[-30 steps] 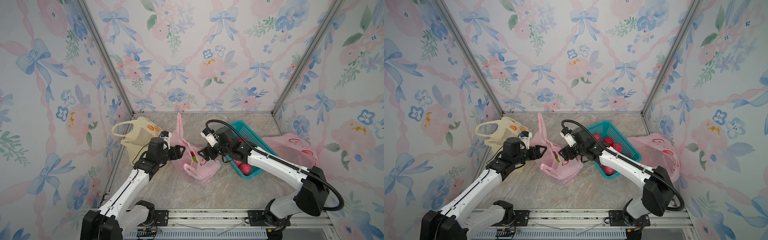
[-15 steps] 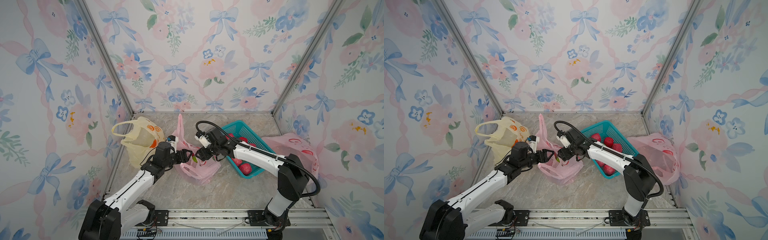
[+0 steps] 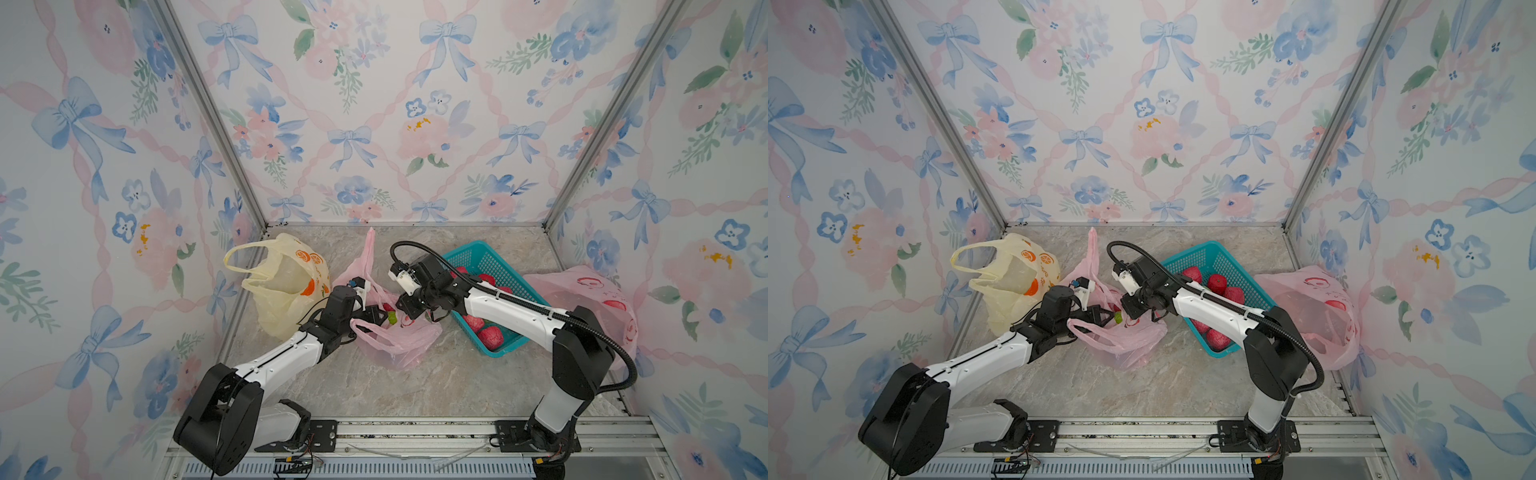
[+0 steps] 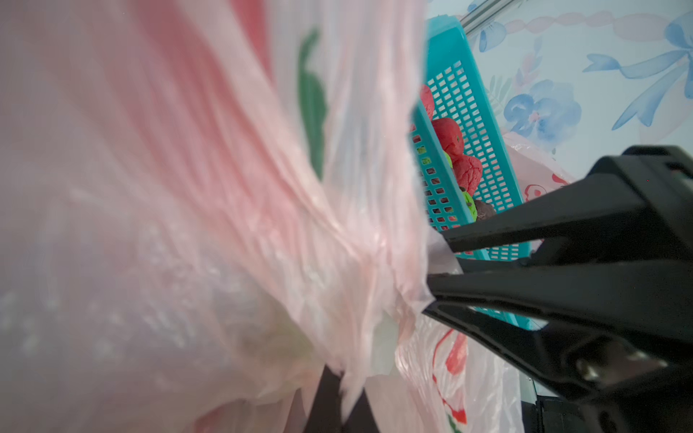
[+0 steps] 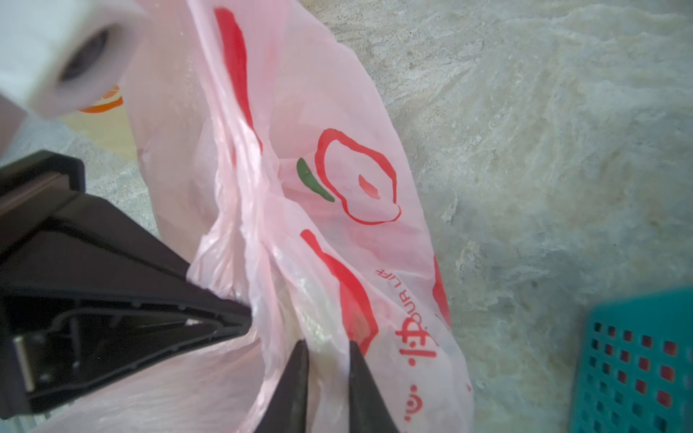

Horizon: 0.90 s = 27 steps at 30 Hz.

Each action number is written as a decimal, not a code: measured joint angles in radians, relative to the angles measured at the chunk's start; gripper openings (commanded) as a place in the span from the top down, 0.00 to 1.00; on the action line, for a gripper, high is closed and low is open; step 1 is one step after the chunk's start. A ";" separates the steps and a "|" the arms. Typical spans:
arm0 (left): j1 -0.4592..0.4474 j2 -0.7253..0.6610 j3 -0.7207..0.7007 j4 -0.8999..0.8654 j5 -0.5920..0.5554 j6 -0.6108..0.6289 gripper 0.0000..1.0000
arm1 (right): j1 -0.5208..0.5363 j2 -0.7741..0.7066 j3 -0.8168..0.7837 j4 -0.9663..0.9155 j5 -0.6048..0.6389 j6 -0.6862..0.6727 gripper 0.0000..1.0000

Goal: Untie the knot of a plastic bag & take out the apple
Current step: Untie the plastic bag at the center of the board.

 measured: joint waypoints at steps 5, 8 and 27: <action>0.017 0.000 0.055 -0.091 -0.036 0.058 1.00 | -0.002 0.004 0.002 0.019 0.004 0.014 1.00; 0.088 0.000 0.099 -0.124 -0.020 0.105 1.00 | -0.012 -0.002 -0.004 0.068 0.004 0.034 1.00; 0.269 -0.084 0.106 -0.218 0.061 0.231 1.00 | -0.298 -0.135 -0.098 0.312 -0.159 0.233 1.00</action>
